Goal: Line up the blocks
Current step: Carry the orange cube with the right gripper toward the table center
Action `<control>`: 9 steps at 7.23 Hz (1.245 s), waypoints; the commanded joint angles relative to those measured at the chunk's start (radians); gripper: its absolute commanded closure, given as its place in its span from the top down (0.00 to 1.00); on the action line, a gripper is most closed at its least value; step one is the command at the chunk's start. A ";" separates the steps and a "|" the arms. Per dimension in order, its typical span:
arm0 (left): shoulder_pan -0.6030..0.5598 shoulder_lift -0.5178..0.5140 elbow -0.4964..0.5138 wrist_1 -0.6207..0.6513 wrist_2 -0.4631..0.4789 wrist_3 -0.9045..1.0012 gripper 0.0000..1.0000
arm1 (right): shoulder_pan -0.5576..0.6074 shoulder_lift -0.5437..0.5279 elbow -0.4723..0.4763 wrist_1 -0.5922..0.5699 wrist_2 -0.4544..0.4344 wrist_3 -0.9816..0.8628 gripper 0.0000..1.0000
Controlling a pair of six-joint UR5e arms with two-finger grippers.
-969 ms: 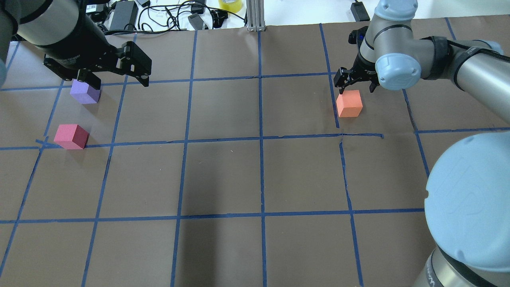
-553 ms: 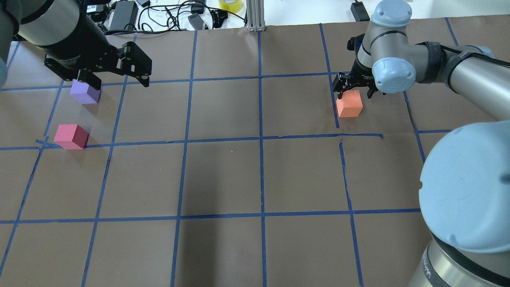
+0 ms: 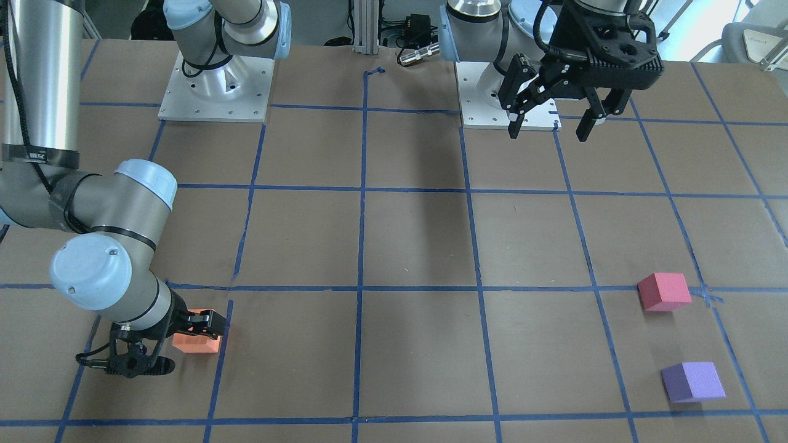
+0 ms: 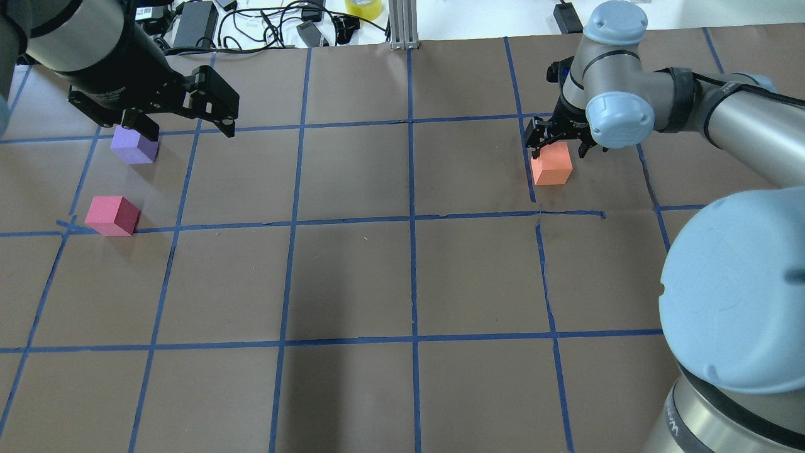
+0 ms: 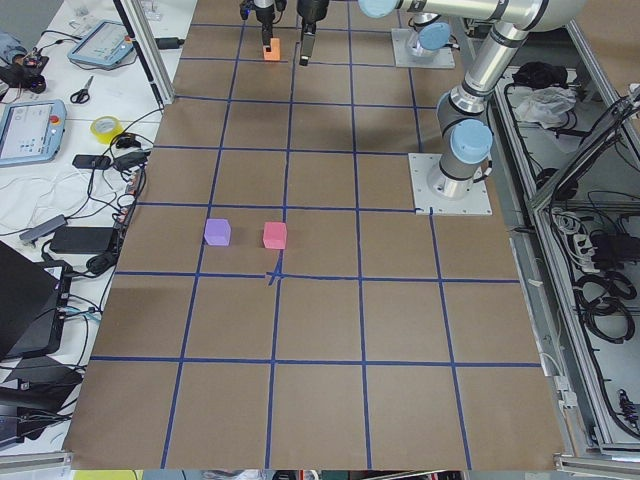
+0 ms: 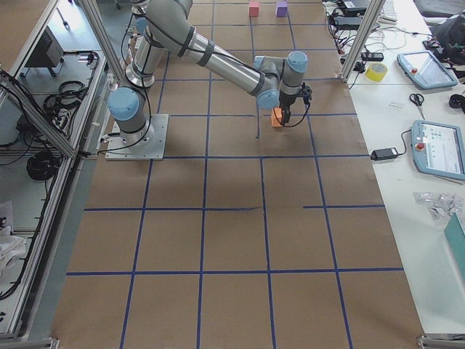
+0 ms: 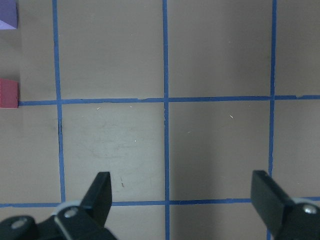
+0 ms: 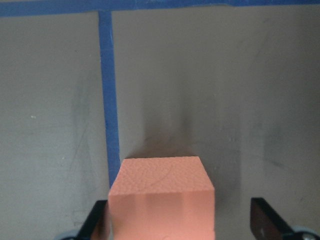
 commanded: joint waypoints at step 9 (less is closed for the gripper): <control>0.005 -0.018 -0.008 0.015 -0.001 -0.003 1.00 | 0.222 -0.027 -0.056 -0.025 0.039 0.175 0.00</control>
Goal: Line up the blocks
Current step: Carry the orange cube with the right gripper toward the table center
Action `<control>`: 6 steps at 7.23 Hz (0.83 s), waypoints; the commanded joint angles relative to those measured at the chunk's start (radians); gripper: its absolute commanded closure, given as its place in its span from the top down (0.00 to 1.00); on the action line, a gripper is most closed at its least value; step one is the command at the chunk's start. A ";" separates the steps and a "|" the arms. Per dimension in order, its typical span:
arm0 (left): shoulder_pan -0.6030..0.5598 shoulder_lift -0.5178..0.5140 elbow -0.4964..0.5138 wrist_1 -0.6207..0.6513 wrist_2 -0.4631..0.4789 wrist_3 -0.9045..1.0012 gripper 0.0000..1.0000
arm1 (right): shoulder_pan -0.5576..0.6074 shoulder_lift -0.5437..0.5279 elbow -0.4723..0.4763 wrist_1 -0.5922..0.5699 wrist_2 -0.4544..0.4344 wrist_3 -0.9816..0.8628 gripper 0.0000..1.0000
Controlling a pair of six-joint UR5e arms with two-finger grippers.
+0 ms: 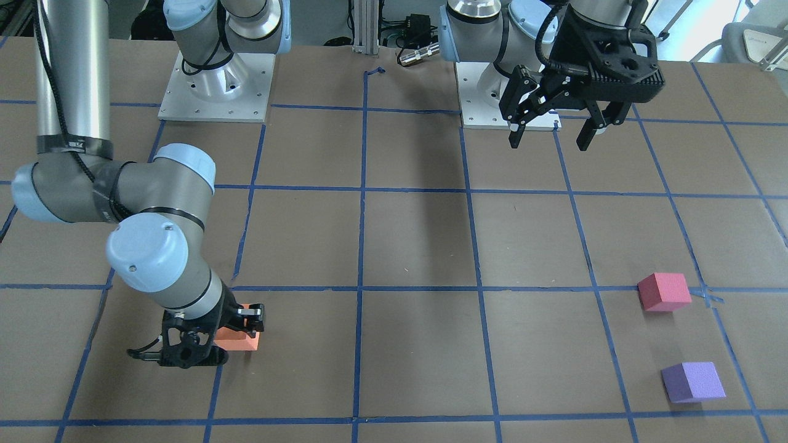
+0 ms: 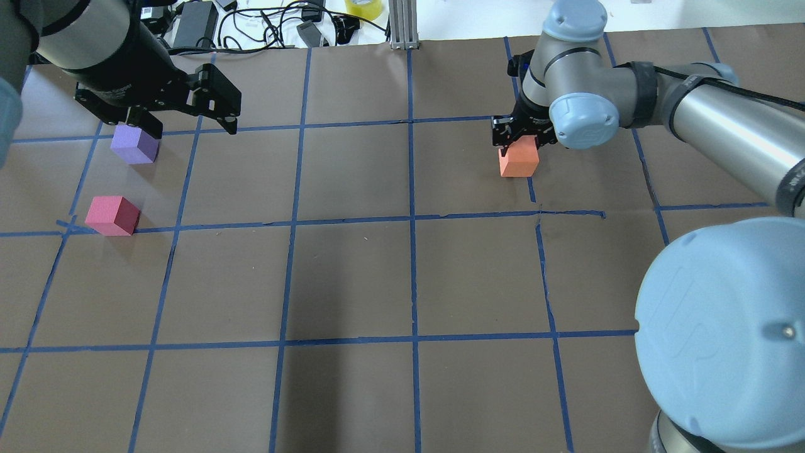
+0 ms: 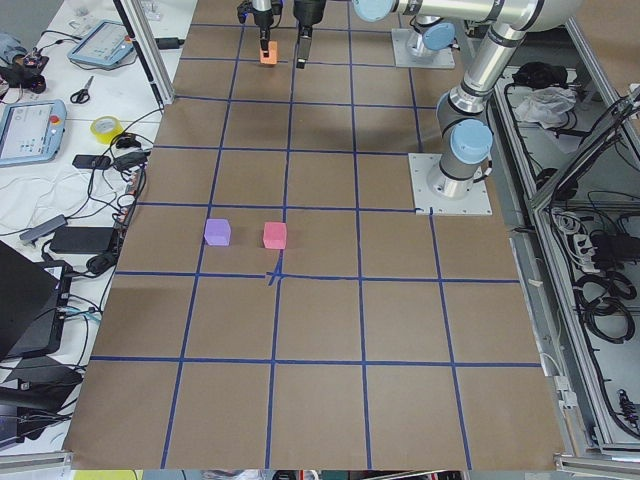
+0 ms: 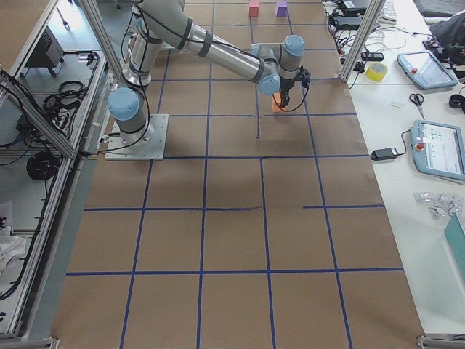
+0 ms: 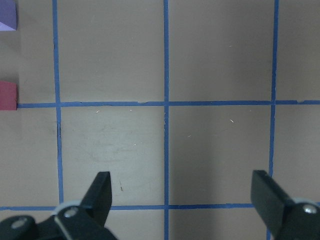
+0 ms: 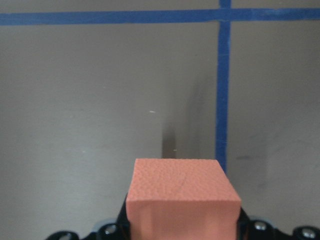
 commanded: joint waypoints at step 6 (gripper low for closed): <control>0.006 0.024 -0.008 0.000 0.000 0.012 1.00 | 0.304 0.158 -0.218 -0.001 -0.099 0.273 0.00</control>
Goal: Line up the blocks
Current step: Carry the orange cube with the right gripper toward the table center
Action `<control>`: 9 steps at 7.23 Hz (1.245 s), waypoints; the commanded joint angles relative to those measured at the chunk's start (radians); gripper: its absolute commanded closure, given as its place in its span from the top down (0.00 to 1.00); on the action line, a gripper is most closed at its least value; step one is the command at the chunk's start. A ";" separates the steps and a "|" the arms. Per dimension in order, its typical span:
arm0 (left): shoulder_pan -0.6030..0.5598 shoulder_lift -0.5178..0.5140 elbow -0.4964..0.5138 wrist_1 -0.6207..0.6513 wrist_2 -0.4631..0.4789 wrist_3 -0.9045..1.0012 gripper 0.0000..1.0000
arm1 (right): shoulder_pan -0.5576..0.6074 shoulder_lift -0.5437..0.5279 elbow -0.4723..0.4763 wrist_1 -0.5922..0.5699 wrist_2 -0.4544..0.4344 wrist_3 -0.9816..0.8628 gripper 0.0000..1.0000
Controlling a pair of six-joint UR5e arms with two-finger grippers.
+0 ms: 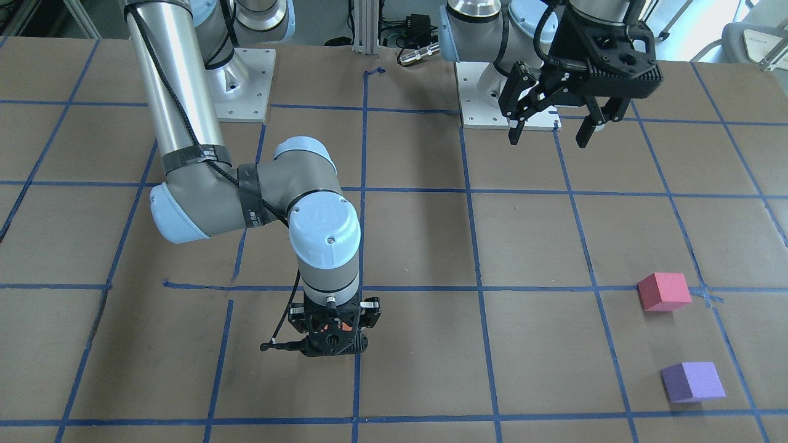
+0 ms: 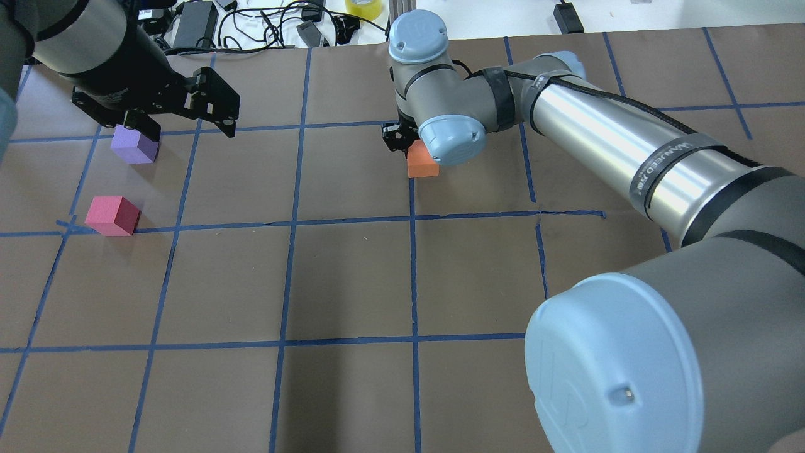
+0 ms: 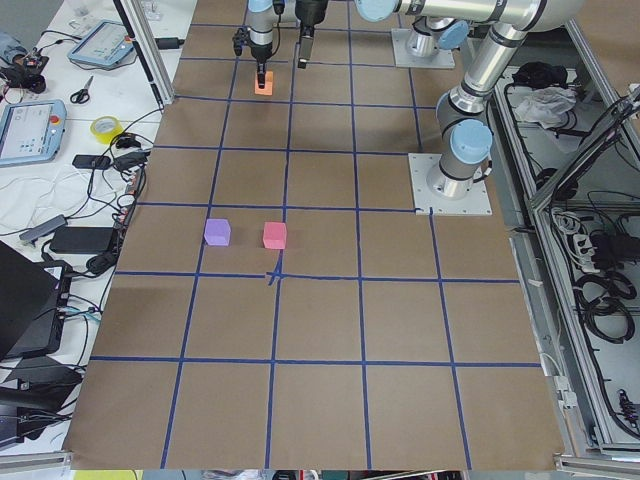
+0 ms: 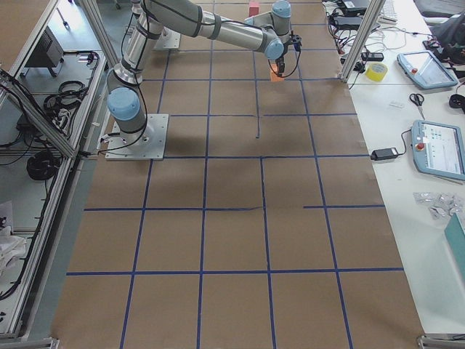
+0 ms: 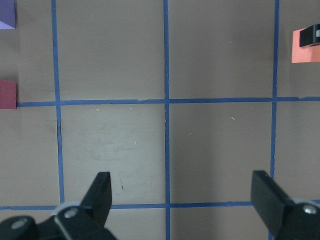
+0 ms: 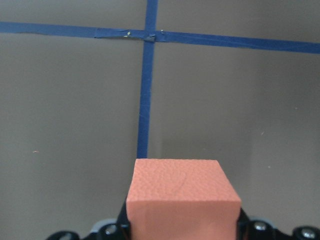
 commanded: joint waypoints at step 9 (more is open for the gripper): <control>0.031 0.013 0.018 -0.005 -0.003 0.004 1.00 | 0.063 0.048 -0.046 0.004 0.001 0.132 1.00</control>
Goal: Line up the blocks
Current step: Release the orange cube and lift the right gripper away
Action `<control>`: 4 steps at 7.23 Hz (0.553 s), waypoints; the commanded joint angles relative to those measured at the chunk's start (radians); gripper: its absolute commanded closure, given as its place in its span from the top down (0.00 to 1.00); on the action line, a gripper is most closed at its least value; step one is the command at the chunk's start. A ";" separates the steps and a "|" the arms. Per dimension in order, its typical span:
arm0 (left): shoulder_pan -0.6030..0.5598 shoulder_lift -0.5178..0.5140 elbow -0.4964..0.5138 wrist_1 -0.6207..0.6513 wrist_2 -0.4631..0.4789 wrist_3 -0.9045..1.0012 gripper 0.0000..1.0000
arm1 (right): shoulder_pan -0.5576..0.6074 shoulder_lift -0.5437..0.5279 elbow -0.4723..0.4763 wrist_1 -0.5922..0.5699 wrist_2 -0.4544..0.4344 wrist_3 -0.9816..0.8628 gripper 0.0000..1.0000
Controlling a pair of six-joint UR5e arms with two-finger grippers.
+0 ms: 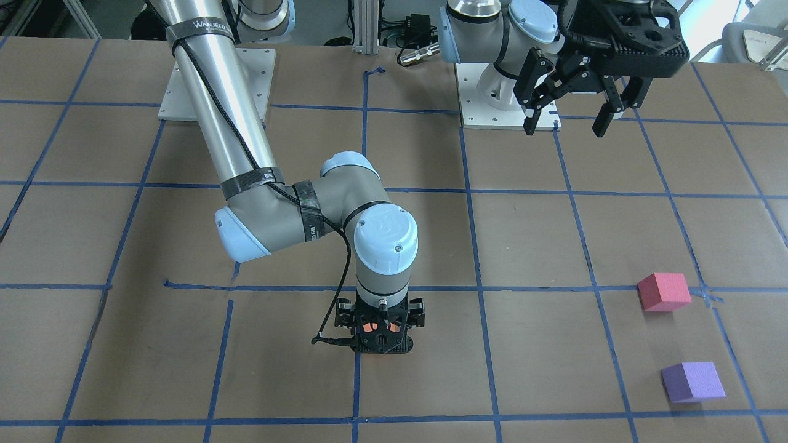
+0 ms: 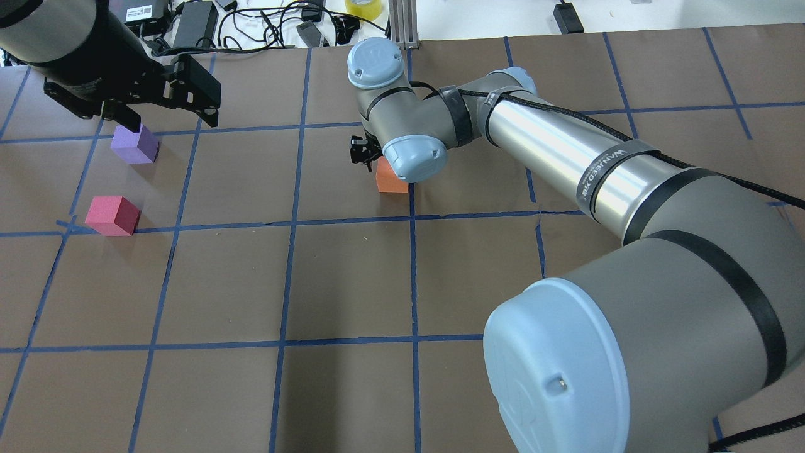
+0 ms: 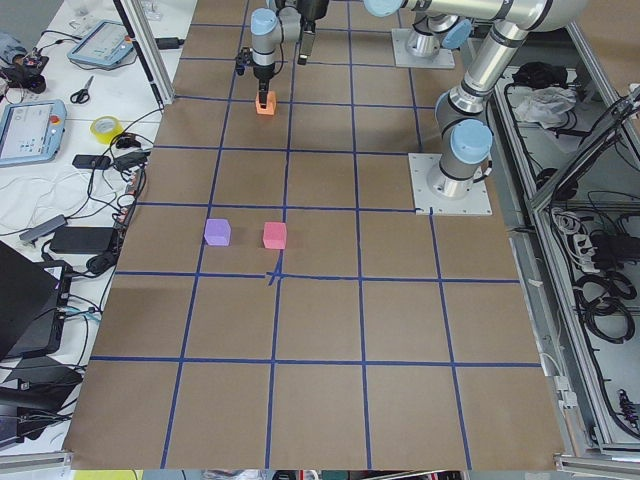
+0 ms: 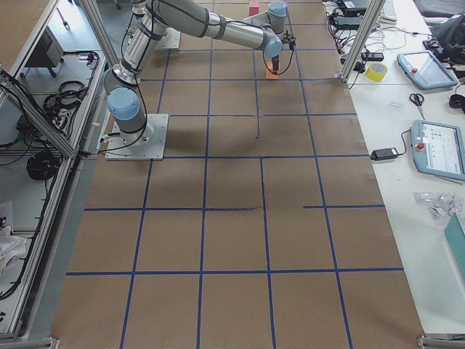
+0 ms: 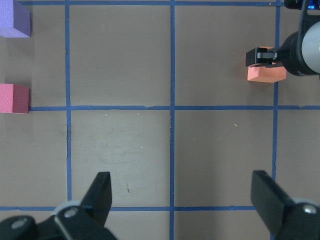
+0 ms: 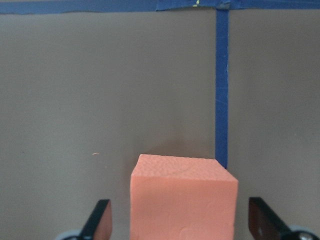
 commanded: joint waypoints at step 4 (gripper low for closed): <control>0.006 0.006 -0.001 0.001 0.041 0.004 1.00 | -0.099 -0.277 0.020 0.311 -0.012 -0.165 1.00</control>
